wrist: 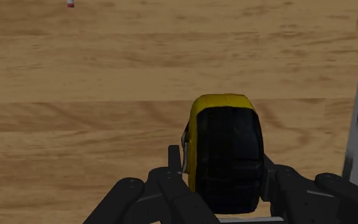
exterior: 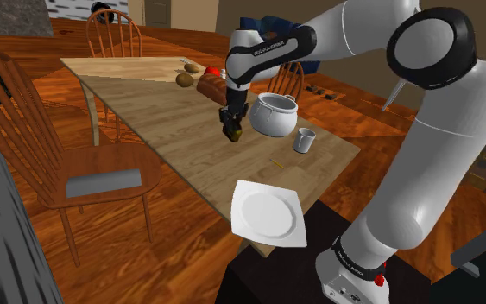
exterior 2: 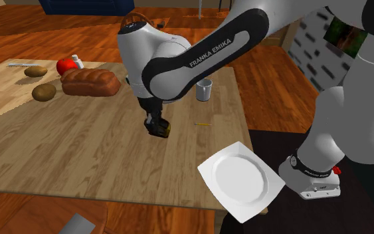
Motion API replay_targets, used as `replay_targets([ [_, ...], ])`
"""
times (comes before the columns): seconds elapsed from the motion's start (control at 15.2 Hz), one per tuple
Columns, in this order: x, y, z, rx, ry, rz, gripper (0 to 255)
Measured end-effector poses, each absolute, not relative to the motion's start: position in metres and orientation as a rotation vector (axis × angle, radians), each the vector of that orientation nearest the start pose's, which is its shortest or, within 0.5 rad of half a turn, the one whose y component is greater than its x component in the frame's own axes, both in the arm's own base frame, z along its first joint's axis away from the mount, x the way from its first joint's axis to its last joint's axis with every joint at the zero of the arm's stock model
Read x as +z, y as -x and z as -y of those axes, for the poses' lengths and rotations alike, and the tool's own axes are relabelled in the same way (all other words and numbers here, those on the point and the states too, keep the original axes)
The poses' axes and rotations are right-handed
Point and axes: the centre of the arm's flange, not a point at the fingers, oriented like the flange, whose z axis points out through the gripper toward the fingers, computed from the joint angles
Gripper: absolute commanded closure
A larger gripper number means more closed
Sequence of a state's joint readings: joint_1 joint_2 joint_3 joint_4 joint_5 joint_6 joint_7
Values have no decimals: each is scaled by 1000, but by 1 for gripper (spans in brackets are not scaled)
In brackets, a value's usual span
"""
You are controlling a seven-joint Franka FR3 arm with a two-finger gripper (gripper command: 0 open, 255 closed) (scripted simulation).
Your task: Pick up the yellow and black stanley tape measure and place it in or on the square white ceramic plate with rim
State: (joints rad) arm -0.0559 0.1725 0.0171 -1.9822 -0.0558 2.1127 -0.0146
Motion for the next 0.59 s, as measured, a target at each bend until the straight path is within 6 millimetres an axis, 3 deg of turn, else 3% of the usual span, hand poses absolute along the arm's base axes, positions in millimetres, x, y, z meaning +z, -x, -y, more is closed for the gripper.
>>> replay_targets([
  [0.59, 376, -471, -13, 68, 3184, 9, 255],
])
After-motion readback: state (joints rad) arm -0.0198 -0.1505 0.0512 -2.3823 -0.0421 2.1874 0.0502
